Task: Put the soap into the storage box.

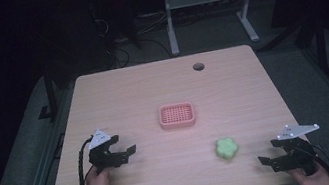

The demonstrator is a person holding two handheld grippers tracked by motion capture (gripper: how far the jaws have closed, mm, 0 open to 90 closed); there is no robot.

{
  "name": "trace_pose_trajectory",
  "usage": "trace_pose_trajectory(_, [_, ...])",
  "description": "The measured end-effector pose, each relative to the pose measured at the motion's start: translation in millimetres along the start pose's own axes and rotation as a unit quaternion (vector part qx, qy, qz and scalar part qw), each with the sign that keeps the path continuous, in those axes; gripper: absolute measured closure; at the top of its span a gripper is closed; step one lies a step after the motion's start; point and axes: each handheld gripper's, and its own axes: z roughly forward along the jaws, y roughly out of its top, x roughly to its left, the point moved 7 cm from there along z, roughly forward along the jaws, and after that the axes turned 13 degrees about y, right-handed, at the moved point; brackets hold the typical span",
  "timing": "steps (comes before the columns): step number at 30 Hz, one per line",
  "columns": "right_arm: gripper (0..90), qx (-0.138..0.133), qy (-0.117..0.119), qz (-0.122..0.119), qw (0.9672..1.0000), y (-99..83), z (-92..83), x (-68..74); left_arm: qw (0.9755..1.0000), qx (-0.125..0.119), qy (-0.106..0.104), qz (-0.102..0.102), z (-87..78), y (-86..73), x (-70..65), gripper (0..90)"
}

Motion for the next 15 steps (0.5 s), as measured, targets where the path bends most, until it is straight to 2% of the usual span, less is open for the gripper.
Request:
trace_pose_trajectory(8, [19.3,-0.002,0.004,-0.001,1.0,1.9,0.2,4.6,1.0,0.002,0.0,0.002,-0.1,0.0,-0.4,14.4])
trace_pose_trajectory(12, [19.1,-0.01,0.019,-0.009,0.9997,7.6,0.2,11.3,1.0,0.0,-0.001,0.0,-0.1,0.0,-0.1,14.3])
trace_pose_trajectory(15, [17.7,0.004,0.021,-0.013,0.9997,12.2,2.9,13.6,1.0,0.001,0.0,0.0,-0.1,-0.1,-0.3,14.3])
